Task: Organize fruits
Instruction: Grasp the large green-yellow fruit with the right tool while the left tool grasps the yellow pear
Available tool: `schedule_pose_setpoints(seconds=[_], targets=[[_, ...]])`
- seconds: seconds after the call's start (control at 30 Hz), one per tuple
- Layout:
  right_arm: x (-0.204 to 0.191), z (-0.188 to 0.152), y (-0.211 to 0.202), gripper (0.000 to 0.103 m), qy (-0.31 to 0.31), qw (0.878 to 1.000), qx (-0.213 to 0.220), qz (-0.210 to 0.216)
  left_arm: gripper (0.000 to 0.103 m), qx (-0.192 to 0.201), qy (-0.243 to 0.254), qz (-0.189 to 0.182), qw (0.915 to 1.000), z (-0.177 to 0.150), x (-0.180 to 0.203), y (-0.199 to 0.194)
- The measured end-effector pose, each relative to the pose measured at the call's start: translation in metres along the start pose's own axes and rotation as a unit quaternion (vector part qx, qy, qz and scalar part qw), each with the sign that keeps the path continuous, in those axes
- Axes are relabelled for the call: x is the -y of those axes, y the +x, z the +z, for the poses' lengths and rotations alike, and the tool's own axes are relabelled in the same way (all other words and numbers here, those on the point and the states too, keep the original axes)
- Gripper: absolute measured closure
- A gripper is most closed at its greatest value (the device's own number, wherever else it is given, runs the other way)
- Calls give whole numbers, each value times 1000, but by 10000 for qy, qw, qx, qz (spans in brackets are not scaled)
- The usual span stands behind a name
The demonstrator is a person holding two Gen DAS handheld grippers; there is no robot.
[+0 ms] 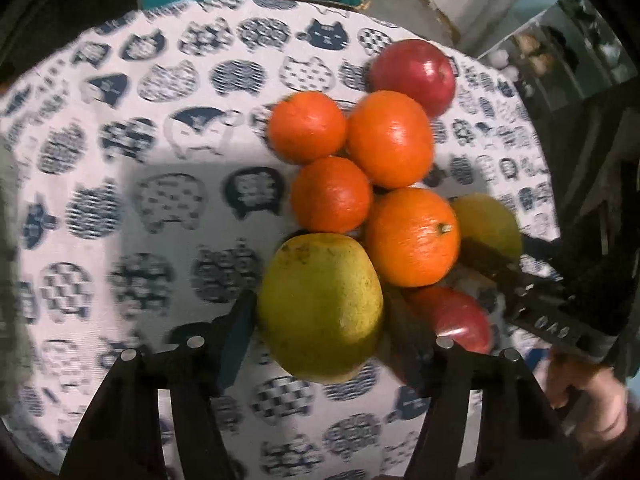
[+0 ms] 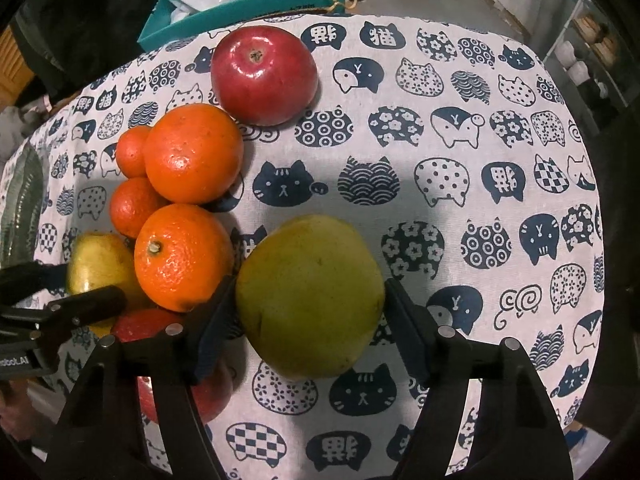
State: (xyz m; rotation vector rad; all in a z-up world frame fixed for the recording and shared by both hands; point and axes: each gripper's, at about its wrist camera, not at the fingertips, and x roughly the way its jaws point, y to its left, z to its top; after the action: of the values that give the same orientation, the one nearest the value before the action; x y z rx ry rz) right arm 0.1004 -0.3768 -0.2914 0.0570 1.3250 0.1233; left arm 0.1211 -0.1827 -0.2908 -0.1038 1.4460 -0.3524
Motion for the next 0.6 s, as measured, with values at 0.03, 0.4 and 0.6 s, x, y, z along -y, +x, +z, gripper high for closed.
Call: schedule_pose_setpoints(seconds=[0.03, 0.4, 0.6], targets=[[0, 0, 0, 30, -7, 10000, 10, -16, 37, 45, 45, 149, 9999, -1, -2, -3], [-2, 6, 3, 28, -154, 9995, -23, -280, 36, 36, -96, 255, 9996, 4, -23, 0], [-1, 8, 9, 28, -119, 9995, -43, -294, 36, 58, -115, 146, 9998, 6, -26, 5]])
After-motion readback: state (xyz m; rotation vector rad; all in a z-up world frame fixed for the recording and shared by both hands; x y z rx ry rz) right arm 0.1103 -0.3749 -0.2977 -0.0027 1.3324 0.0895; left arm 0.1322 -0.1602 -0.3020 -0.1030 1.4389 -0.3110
